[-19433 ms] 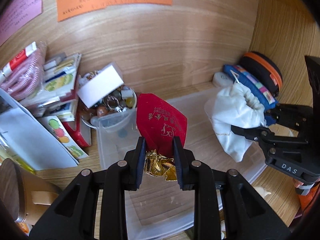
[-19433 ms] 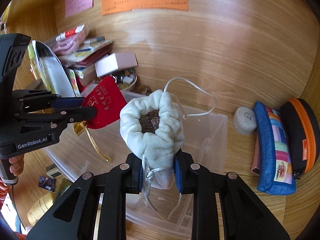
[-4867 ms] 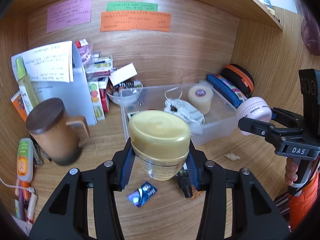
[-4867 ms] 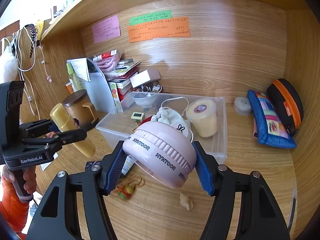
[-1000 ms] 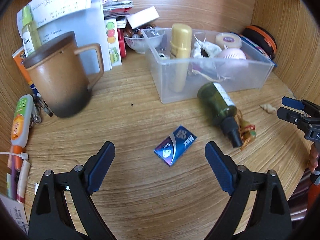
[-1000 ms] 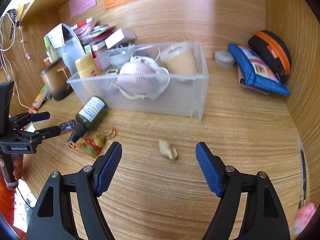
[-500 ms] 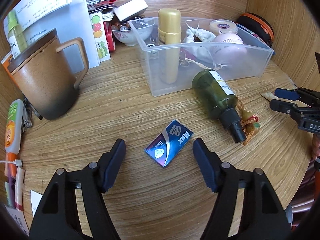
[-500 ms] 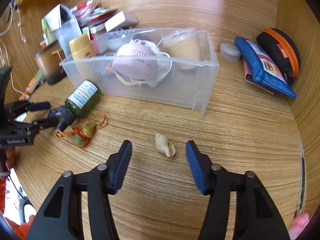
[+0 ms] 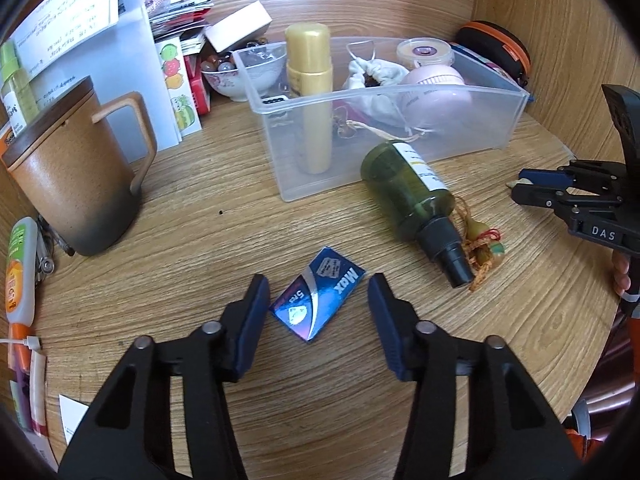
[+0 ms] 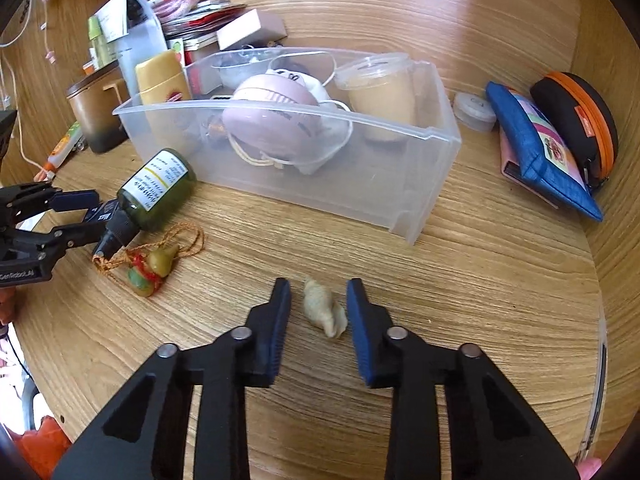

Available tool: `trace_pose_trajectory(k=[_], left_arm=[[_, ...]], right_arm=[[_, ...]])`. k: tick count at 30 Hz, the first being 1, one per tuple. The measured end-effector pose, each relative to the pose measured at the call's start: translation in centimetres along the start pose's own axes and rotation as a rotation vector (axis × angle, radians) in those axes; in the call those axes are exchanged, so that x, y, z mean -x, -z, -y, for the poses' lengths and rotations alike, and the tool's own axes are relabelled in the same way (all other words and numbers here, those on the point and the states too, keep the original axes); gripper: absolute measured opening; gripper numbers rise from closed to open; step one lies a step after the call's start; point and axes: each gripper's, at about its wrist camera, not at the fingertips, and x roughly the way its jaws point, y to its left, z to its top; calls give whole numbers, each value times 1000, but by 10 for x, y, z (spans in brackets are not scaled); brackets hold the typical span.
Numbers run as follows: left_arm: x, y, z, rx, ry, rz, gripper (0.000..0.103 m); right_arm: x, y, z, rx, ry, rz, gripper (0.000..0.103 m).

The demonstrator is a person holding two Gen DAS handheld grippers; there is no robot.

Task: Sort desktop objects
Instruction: 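Grasp the blue Max card box with the left tool while the right tool grasps the beige shell, then carry the Max box with the left tool while the right tool carries the shell into the bin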

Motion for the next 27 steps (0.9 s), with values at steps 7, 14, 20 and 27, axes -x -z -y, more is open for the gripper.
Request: trace_pose_trajectory(k=[7,14,20,27], left_arm=[[1,-2,4,3,-26,1,27],[3,-1,2,35,-26,1,27],[14,-1,0,59,-18,29,27],[32,-6,3,61,-15,74,27]], right_arm=[[1,0,1,-10,-19,-2,18],[12,-2,4,-31,-37,23,18],[26,-7,1,-33,-57,54,18],[36,-11,-3,-20,-67,80,18]])
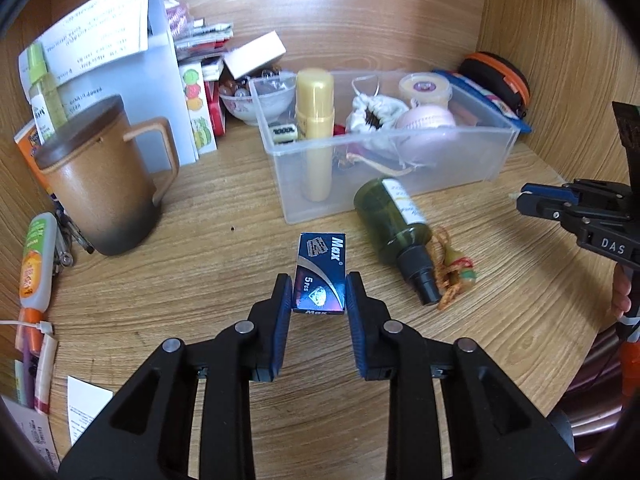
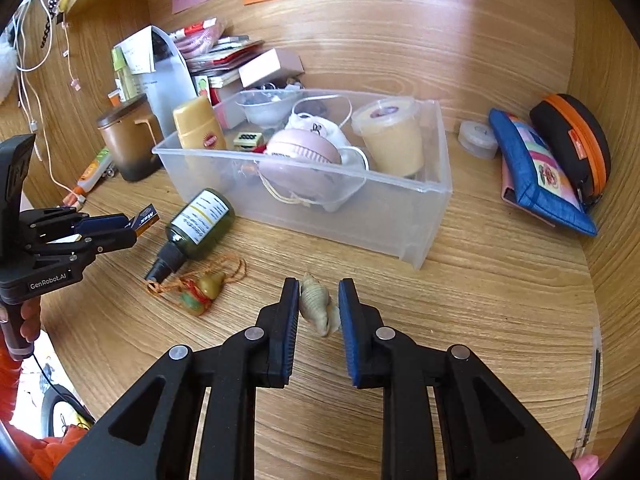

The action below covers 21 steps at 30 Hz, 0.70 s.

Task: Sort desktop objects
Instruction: 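Carry the Max box with the left tool while the right tool carries the shell into the bin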

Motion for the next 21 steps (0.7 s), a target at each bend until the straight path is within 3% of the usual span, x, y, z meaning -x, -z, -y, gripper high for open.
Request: trace_pose_trajectory(k=[21], left_arm=[[34,-49,9,-15,32,130,27]], right_arm=[[31,-43,-2,28,21,116,18]])
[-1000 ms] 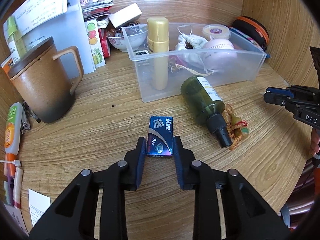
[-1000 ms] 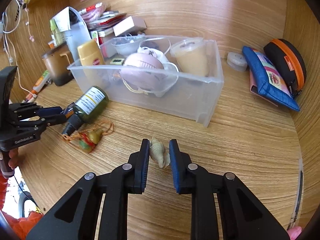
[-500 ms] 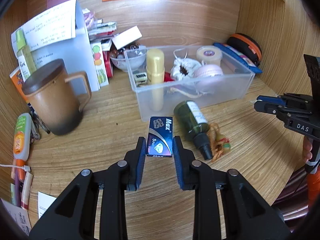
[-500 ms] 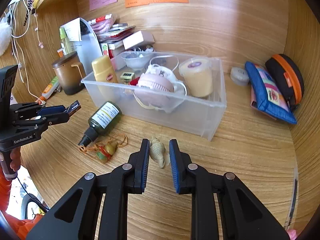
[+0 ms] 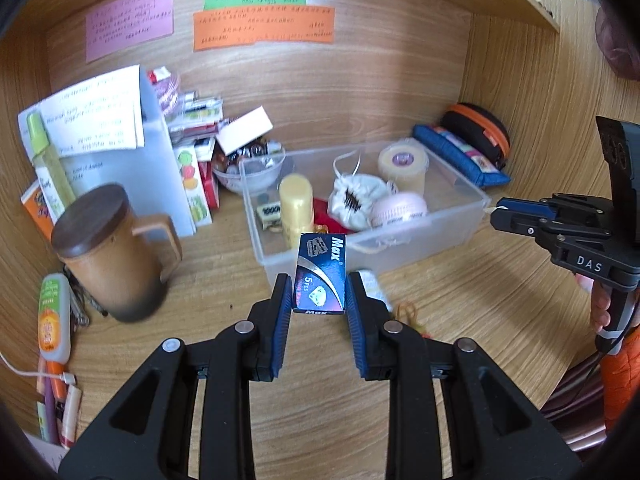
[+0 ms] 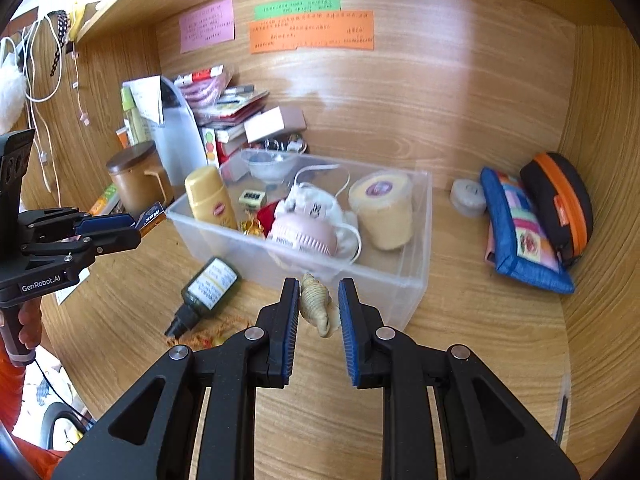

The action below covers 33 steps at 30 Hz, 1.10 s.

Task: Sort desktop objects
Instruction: 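Carry the Max box with the left tool while the right tool carries the shell into the bin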

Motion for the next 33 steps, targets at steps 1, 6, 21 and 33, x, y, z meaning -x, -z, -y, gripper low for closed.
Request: trace_pose_trajectory(k=[1,6,21,33], left_arm=[[0,-2,0,-2,3,6,27],[-1,-20,1,4,24,33,27],[-41,-48,15,-11,87,4,27],[-90,-57,16,-33,113,-77,27]], right_arm=[[1,-3,1,0,1,5,18],[0,-18,5,7,7,29,18],[-35,-40,28,-7,-3,2,18],[-75,-43,40,1,-8,-66,18]])
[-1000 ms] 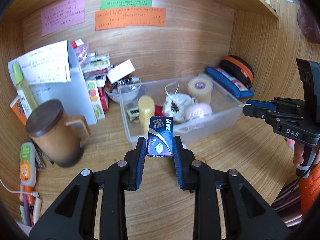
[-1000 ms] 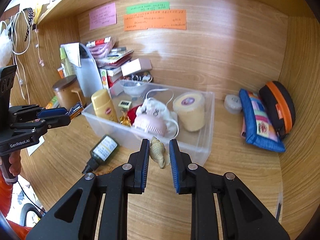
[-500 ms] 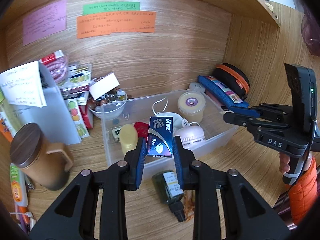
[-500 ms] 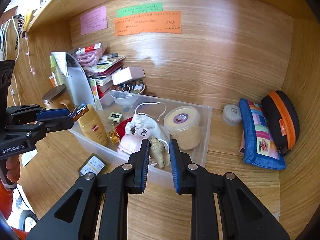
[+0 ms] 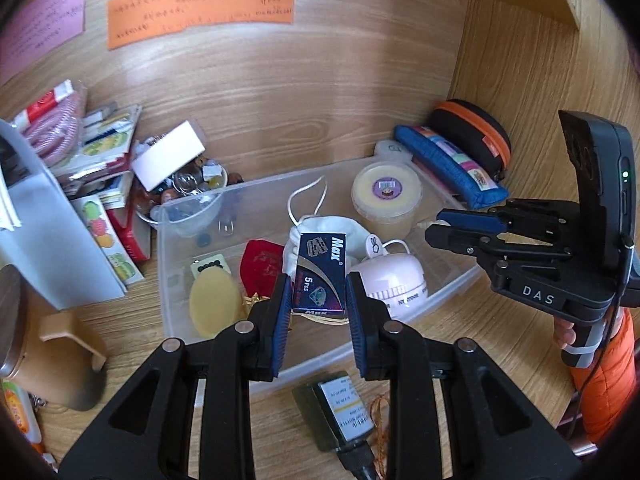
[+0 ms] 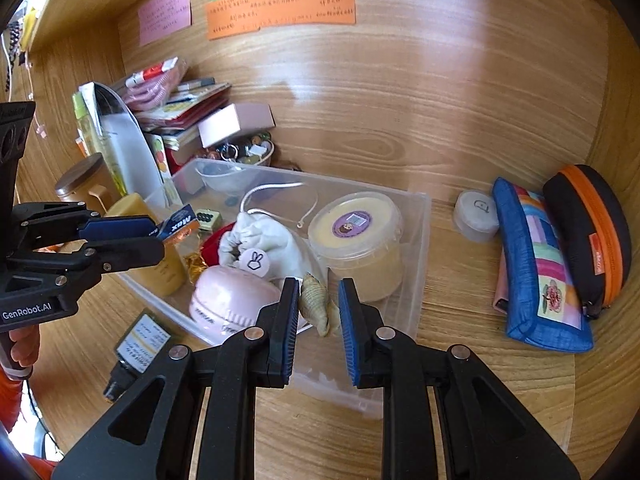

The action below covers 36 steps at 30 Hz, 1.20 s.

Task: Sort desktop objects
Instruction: 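Carry the Max box with the left tool while the right tool carries the shell into the bin, then open the left tool to release the Max box while the right tool releases the shell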

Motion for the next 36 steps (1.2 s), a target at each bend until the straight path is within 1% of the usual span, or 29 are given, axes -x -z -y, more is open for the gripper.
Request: trace_pose_trajectory(k=[12,19,25,28,30,33,35,36], left_arm=[[-31,0,3,-8,5,-67,27],[-33,0,-2,14,31,-78,27],[-34,0,-2,23,35,-88,27],[-32,1,-2,21,31,-94,27],[-31,1,-1,20,27,-92,27],[-27,0,1,18,26,-92,28],[-24,0,2,14,22,-86,30],[-22,0,4,13,20,-82,34]], right_arm=[[-30,-2,-3,37,-8,-58,18],[-34,-1,-7,77,34,-50,19],[-34,-2,-7,77,32,-57,19],[-33,-2,-7,77,44,-61,21],[-32,-2,-7,77,54,-64,24],[-28,-1,-7,73,56,-61,33],[-24,0,-9,80,69,-52,34],[-22,1,-10,84,72,-48,34]])
